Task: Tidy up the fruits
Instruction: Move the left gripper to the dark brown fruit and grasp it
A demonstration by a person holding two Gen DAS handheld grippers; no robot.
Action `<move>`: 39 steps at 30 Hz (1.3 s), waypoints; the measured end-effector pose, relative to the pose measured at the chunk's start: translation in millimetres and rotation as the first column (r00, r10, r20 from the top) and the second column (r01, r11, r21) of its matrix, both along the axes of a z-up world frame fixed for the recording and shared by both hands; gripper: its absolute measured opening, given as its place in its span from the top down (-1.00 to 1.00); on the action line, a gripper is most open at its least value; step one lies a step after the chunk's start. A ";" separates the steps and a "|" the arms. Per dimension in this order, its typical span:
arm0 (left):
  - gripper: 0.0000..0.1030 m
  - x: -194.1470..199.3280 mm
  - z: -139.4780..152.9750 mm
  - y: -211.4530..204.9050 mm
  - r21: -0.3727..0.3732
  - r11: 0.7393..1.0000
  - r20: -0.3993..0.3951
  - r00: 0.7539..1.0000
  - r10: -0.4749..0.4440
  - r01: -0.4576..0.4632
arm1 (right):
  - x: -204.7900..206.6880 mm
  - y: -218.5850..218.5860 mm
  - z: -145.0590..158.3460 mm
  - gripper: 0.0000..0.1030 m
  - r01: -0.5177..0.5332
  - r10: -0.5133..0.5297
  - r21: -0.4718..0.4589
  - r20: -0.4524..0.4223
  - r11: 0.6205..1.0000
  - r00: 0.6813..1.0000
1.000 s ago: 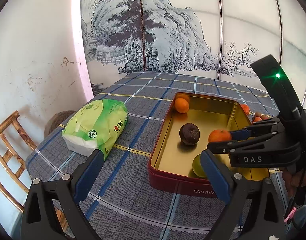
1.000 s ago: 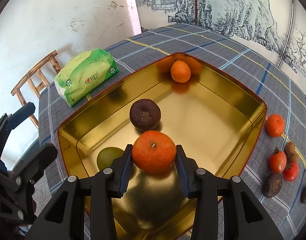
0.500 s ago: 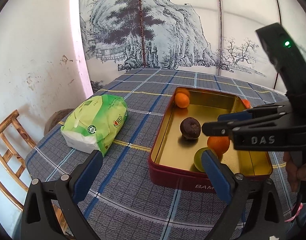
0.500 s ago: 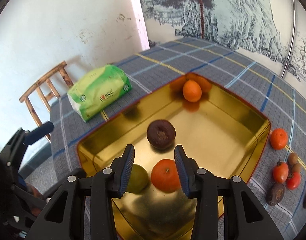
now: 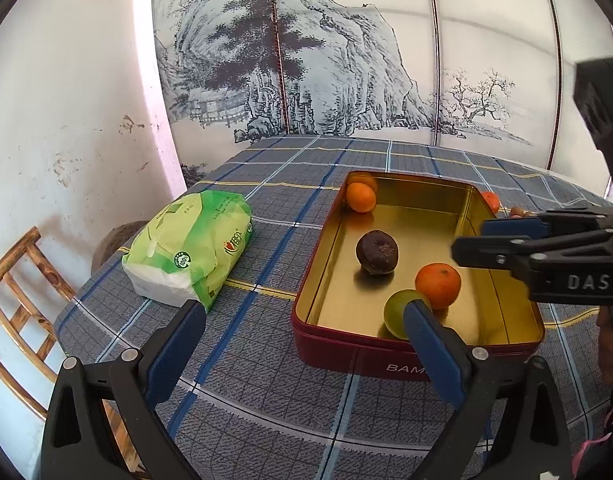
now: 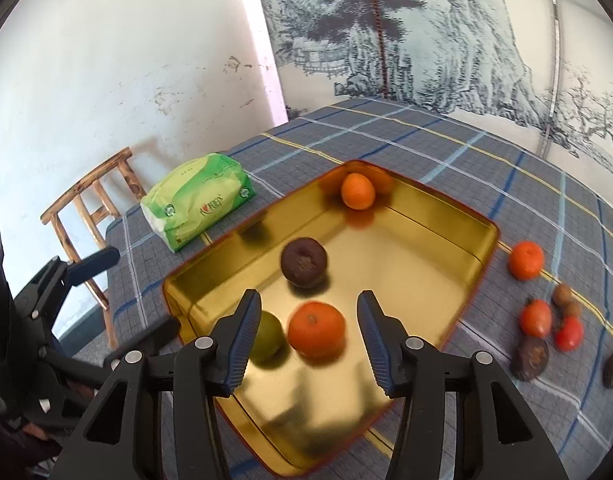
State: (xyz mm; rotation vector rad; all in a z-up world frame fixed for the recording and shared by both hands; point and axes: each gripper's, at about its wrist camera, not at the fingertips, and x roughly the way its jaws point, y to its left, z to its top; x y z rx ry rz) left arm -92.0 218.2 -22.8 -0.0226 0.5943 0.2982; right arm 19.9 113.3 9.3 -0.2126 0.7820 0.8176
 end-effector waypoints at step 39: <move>-0.76 59.2 67.7 -155.4 0.013 0.846 -0.100 0.843 -0.529 0.533 | 32.3 -289.9 -40.3 -0.26 0.550 -0.549 0.001 -0.075 0.835 0.833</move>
